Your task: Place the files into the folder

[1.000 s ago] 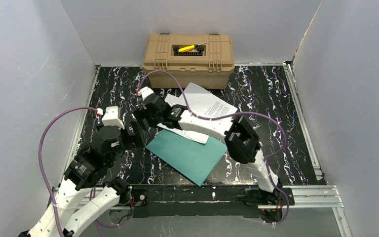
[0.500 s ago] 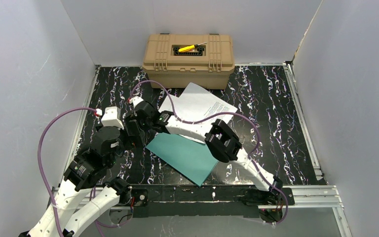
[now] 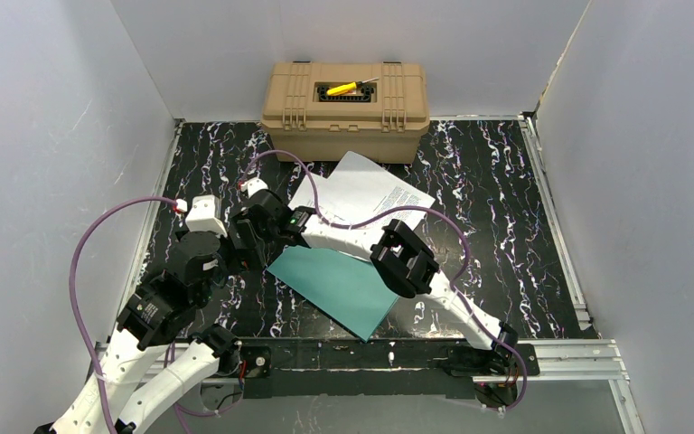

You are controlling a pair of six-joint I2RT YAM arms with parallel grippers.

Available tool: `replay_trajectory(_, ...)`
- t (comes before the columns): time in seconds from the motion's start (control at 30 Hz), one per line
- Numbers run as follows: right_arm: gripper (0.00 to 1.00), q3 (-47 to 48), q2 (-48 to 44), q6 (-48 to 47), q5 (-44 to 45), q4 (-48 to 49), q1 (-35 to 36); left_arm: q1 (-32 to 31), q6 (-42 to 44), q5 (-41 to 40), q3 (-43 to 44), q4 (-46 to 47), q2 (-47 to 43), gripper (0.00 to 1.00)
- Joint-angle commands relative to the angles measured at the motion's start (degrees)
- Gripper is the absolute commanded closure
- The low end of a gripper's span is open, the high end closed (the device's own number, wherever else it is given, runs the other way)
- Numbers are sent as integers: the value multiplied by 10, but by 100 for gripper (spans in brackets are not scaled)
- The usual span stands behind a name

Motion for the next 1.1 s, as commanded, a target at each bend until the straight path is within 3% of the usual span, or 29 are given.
replay_trajectory(0.0, 1, -10, -4, -9, 70, -17, -4, -2, -3, -18, -3, -8, -5, 2)
replay_trajectory(0.23, 1, -32, -7, -7, 116, -54, -25, -1, -4, -21, -3, -9, -4, 2)
replay_trajectory(1.07, 1, -325, -151, 12, 161, 1, -167, -2, -5, -22, -3, -11, 6, 2)
